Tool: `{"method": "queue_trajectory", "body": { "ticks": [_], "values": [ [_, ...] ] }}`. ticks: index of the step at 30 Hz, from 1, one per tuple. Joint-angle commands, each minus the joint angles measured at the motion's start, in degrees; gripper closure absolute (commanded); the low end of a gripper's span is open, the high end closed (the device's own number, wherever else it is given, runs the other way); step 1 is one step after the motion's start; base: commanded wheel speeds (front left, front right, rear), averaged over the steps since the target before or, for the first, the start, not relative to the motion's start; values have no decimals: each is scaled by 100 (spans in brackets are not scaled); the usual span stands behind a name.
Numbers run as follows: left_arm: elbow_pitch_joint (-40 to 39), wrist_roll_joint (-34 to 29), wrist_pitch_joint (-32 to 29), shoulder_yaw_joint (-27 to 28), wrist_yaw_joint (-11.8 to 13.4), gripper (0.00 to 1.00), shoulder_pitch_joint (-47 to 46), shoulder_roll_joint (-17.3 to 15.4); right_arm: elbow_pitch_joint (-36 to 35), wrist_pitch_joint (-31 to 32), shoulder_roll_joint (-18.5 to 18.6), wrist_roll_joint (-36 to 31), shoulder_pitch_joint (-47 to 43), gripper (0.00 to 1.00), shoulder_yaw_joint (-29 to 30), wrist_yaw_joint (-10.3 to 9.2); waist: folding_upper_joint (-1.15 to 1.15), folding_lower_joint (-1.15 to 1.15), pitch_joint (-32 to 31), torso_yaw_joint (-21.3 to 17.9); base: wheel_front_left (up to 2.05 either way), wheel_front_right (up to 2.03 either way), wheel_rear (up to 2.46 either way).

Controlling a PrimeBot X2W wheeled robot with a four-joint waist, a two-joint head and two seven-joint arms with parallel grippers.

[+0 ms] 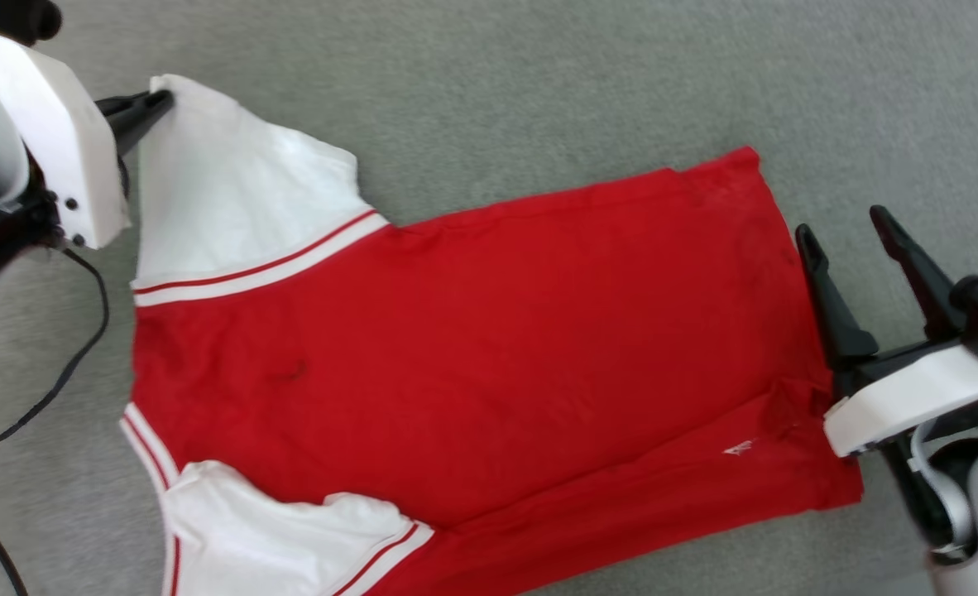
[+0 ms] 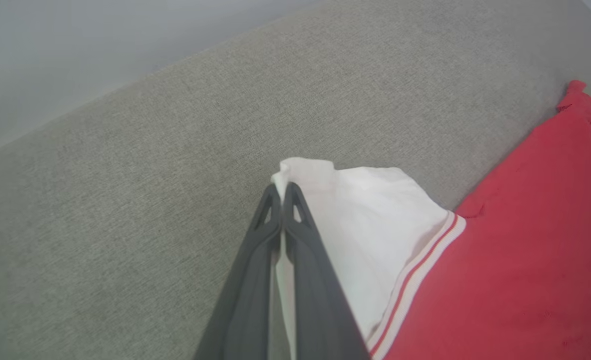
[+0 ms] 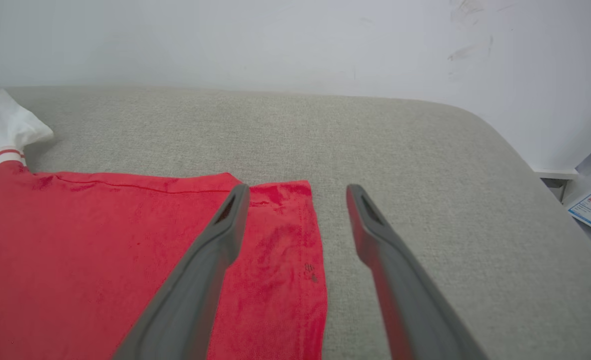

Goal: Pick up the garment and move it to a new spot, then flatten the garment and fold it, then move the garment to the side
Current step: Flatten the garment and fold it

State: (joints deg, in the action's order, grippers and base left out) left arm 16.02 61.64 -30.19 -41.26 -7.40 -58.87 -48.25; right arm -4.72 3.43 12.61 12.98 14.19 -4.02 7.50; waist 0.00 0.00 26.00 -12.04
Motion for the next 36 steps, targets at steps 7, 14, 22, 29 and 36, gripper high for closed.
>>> {"method": "queue_trajectory", "body": {
  "ticks": [7, 14, 22, 29, 36],
  "values": [
    [-872, 21, 577, -325, -7, 100, 260, -306, -5, 1806, 725, 598, 372, 0, -122, -2, 0, 0, -382, 512, 0, 0, 0],
    [-2229, -62, 1223, -427, 71, 100, 944, -648, 437, 3990, 1731, 926, 1239, 0, -202, -3, 0, 0, -244, 1151, 0, 0, 0],
    [-3066, -188, 1592, -461, 239, 100, 1262, -610, 1248, 4829, 1963, 737, 1766, 0, -288, -3, 0, 0, -27, 1704, 0, 0, 0],
    [-3278, -404, 1809, -603, 311, 100, 1438, -440, 1788, 4981, 1927, 609, 1657, 0, -615, -1, 0, 0, 60, 1968, 0, 0, 0],
    [-3182, -418, 1950, -719, 322, 100, 1635, -384, 2152, 4677, 1849, 497, 1428, 78, -783, -1, 0, 0, -2, 1977, 0, 0, 0]
  ]
}}
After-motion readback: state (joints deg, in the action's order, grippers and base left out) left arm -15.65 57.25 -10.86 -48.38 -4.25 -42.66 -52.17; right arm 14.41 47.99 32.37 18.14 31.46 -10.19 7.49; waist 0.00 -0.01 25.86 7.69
